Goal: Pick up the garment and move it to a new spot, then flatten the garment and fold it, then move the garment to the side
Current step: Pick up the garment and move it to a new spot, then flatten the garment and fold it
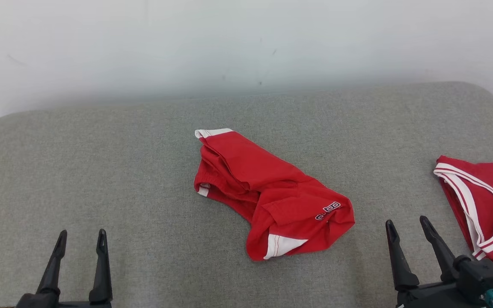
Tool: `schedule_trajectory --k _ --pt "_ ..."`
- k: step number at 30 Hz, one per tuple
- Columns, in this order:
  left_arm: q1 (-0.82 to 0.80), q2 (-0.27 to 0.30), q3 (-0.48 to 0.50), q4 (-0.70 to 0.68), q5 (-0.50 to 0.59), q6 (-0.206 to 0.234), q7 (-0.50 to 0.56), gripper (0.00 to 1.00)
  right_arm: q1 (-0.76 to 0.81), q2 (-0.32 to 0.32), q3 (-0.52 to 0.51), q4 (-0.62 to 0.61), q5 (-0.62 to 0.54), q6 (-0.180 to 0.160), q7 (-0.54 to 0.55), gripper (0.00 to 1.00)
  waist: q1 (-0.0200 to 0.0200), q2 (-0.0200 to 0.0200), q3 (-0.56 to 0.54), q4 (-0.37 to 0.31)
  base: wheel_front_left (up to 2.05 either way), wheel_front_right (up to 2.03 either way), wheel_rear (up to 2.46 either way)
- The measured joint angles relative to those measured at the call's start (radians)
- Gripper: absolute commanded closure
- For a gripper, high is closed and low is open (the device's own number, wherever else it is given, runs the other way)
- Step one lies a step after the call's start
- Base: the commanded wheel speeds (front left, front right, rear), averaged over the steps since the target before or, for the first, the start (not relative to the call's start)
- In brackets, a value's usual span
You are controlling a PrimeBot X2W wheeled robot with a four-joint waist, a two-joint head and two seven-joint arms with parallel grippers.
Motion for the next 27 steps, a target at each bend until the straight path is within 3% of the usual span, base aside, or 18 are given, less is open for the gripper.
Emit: schedule_trajectory --k 21,27 --pt "-0.008 0.001 -0.02 0.024 0.007 -0.016 0.0 0.0 -0.002 0.002 0.001 -0.01 0.002 0.0 0.01 0.0 0.0001 0.0 0.005 0.013 0.0 0.0 0.0" --pt "-0.037 -0.008 -0.037 0.019 0.017 -0.017 0.0 0.0 -0.081 -0.088 0.116 0.038 0.026 0.0 0.074 0.0 0.0002 0.0 0.035 0.024 0.0 0.0 0.0"
